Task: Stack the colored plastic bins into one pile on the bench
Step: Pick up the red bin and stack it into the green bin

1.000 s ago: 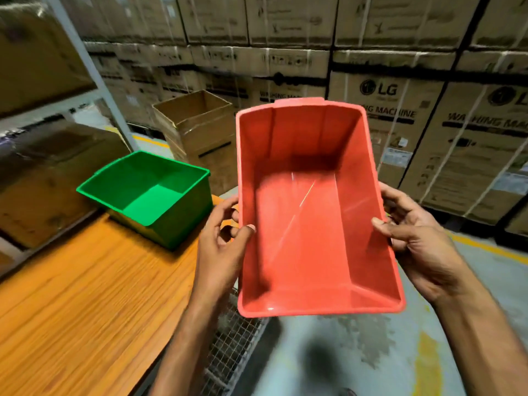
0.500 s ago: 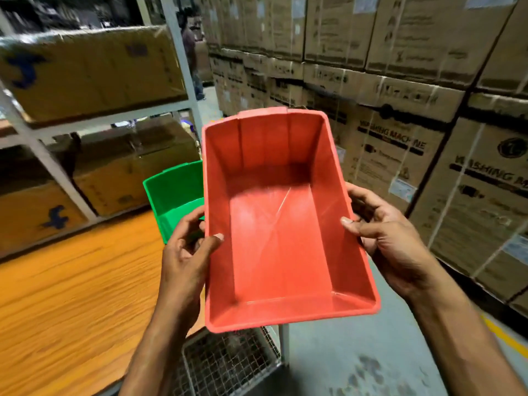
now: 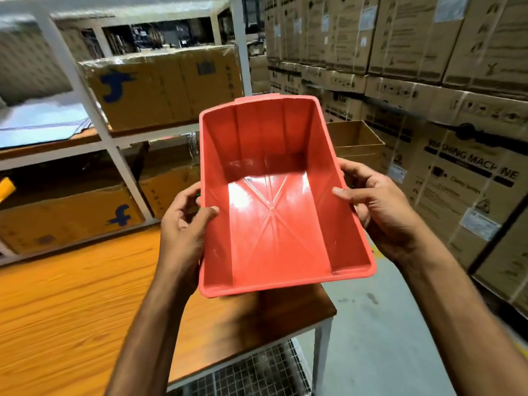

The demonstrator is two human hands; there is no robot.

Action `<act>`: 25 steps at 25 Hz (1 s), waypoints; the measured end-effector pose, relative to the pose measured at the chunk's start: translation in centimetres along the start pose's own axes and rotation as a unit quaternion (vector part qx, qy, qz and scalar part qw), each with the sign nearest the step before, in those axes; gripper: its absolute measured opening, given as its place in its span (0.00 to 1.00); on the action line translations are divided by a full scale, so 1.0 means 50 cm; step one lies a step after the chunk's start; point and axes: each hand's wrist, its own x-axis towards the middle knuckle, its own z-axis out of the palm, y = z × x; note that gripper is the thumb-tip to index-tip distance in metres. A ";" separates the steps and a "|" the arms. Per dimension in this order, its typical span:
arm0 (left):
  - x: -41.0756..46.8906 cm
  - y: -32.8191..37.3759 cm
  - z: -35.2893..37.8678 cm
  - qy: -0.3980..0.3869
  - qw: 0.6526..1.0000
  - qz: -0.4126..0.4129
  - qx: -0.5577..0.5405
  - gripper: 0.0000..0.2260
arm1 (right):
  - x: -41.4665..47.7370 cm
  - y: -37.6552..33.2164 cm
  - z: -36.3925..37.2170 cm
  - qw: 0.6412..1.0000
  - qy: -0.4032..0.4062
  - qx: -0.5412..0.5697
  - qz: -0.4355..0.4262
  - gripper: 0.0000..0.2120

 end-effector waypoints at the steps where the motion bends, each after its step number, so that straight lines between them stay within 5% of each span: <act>1: 0.015 0.006 -0.007 -0.004 1.000 0.003 0.005 0.19 | 0.015 0.006 0.011 1.000 0.002 -0.016 -0.012 0.25; 7: 0.111 0.039 -0.041 -0.029 0.993 0.078 0.080 0.21 | 0.094 0.024 0.044 0.974 0.093 -0.176 -0.110 0.31; 10: 0.134 0.064 -0.037 -0.074 0.969 0.173 0.163 0.23 | 0.107 0.001 0.059 0.890 0.151 -0.342 -0.260 0.30; 14: 0.153 0.141 -0.010 -0.160 0.865 0.323 0.350 0.22 | 0.119 -0.074 0.103 0.725 0.116 -0.491 -0.469 0.25; 18: 0.156 0.187 0.042 -0.082 0.697 0.467 0.539 0.13 | 0.174 -0.123 0.119 0.611 0.077 -0.558 -0.556 0.18; 21: 0.151 0.184 0.071 -0.037 0.631 0.539 0.557 0.10 | 0.195 -0.128 0.101 0.591 0.034 -0.578 -0.561 0.16; 25: 0.158 0.173 0.086 0.056 0.660 0.492 0.565 0.10 | 0.195 -0.102 0.094 0.644 0.088 -0.549 -0.526 0.10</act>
